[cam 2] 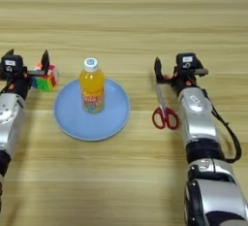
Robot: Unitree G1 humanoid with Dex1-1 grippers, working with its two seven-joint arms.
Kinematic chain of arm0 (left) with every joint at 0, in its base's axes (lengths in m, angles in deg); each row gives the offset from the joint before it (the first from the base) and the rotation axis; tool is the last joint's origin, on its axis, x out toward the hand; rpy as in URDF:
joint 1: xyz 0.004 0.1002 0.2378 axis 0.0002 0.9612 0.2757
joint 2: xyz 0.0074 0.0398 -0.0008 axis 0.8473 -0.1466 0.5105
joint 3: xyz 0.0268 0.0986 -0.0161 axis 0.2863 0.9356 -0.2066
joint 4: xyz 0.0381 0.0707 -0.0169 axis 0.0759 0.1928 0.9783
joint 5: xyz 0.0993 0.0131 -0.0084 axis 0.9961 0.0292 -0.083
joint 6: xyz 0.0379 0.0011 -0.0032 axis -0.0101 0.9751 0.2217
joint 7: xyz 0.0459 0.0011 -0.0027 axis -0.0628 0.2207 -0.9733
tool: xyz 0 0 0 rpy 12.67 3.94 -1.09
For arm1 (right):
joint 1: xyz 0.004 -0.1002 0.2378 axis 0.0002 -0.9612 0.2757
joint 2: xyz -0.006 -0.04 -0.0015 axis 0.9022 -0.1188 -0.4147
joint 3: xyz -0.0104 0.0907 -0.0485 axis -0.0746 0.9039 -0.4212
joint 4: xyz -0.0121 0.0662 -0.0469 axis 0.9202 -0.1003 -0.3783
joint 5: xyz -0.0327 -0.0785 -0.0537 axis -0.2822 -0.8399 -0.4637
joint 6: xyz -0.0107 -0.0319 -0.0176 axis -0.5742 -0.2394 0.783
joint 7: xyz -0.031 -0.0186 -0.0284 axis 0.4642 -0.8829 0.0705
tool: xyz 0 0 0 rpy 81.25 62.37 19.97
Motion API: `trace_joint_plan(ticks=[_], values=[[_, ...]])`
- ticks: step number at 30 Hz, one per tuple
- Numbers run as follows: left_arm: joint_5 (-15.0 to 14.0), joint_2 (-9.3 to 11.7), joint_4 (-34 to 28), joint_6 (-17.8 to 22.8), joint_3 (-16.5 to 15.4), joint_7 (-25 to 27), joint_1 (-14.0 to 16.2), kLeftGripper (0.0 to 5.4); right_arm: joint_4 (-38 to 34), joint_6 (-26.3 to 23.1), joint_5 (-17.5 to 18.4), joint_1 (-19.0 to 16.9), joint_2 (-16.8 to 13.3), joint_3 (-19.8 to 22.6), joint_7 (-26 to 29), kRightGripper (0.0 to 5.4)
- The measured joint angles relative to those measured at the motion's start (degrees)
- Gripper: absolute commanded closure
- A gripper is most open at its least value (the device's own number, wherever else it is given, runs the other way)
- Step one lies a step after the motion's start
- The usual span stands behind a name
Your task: Move the objects on the table
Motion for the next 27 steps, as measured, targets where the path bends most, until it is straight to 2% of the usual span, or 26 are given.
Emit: trace_joint_plan(ticks=[6, 10, 13, 15, 20, 22, 27], values=[[0.0, 0.0, 0.0, 0.0, 0.0, 0.1, 0.0, 0.00, 1.4, 2.6, 0.2, 2.0, -0.2, 0.1, 0.2, 0.03], [-0.3, 0.0, -0.3, -0.1, -0.1, 0.5, 0.1, 0.00, 2.0, 3.6, 0.3, 2.1, -0.2, 0.1, 0.5, 0.03], [-0.9, -0.1, -3.0, -1.3, -0.2, 1.9, 0.7, 0.00, 2.5, 3.8, 0.3, 2.1, -0.2, 0.0, 0.5, 0.03], [-2.6, -0.2, -6.1, -2.1, -0.3, 3.3, 1.2, 0.00, 2.6, 3.9, 0.3, 2.1, -0.2, 0.0, 0.4, 0.03], [-4.4, -1.2, -15.5, -2.4, 0.2, 5.4, 3.1, 0.00, 3.0, 4.2, 0.2, 2.1, -0.2, -0.2, 0.4, 0.03], [-4.8, -1.4, -21.0, -1.4, 0.9, 5.7, 4.8, 0.00, 3.0, 4.6, 0.2, 2.1, -0.1, -0.3, 0.4, 0.03], [-5.0, -2.1, -31.8, 4.7, 4.3, 6.8, 8.4, 0.00, 3.0, 4.8, 0.1, 2.2, 0.1, -0.8, 0.2, 0.03]])
